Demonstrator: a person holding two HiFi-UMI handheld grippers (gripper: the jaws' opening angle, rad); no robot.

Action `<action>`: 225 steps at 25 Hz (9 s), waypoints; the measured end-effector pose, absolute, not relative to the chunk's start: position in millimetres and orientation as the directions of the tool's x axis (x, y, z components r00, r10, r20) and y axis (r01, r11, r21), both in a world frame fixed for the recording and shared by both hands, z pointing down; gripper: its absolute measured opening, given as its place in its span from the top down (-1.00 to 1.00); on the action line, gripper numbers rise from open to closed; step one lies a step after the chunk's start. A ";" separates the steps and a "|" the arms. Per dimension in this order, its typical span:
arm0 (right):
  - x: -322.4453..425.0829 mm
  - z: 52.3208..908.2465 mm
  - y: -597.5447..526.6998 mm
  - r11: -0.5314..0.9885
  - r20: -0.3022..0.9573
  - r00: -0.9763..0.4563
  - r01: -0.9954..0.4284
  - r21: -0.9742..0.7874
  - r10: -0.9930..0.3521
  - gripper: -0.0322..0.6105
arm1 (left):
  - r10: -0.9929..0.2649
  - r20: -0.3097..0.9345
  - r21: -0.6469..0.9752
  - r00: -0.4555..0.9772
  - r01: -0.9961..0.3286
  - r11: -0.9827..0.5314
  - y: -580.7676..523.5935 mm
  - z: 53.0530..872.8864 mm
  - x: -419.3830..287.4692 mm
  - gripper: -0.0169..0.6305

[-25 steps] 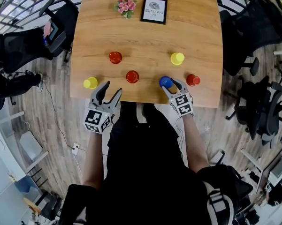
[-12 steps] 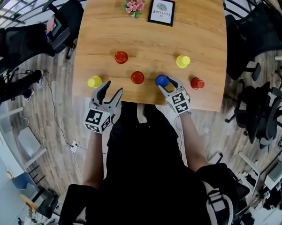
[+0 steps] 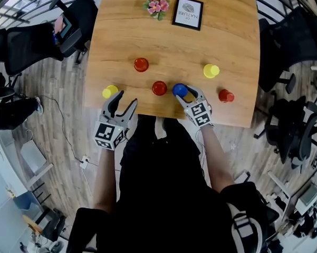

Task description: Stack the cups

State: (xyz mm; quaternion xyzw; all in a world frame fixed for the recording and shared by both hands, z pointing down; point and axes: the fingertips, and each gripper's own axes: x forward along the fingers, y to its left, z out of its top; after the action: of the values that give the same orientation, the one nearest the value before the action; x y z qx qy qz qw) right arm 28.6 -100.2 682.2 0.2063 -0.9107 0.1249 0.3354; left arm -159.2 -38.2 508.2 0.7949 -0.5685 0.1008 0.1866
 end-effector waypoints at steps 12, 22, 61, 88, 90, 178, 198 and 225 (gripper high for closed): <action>-3.9 683.7 -94.6 0.902 0.662 -0.702 -0.422 -0.090 -0.262 0.15 | -0.862 0.383 0.184 0.332 -0.942 -0.281 -39.1 509.5 -176.3 0.17; -5.2 679.9 -91.1 0.903 0.644 -0.717 -0.419 -0.091 -0.268 0.06 | -0.852 0.384 0.183 0.355 -0.934 -0.306 -39.1 509.3 -171.1 0.17; 186.5 650.2 -125.3 0.685 0.589 -0.578 -0.726 -0.055 -0.565 0.09 | -0.762 0.352 0.170 0.543 -0.838 -0.519 -82.0 506.4 -40.1 0.17; 273.8 670.7 -155.5 0.543 0.629 -0.416 -0.839 0.013 -0.657 0.07 | -0.757 0.362 0.155 0.544 -0.836 -0.527 -100.7 505.8 -16.1 0.17; 274.1 667.8 -155.9 0.546 0.630 -0.416 -0.838 0.015 -0.656 0.07 | -0.758 0.363 0.156 0.542 -0.837 -0.524 -100.4 505.8 -16.0 0.17; 78.1 683.5 -104.3 0.640 0.643 -0.502 -0.768 -0.023 -0.578 0.13 | -0.743 0.359 0.198 0.566 -0.824 -0.532 -68.9 522.2 -144.1 0.18; 74.6 683.1 -106.1 0.605 0.629 -0.480 -0.796 -0.019 -0.612 0.01 | -0.740 0.347 0.200 0.576 -0.816 -0.542 -67.4 522.2 -160.6 0.18; 84.6 649.4 -91.0 0.567 0.589 -0.472 -0.823 -0.029 -0.656 0.01 | -0.743 0.322 0.224 0.587 -0.809 -0.543 -61.0 526.1 -169.6 0.18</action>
State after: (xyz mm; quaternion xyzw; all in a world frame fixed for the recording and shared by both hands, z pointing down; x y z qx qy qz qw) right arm 84.6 -91.0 649.4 0.4384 -0.8436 0.1562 0.2679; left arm -169.6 -61.0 526.1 0.8732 -0.4443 0.0946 0.1766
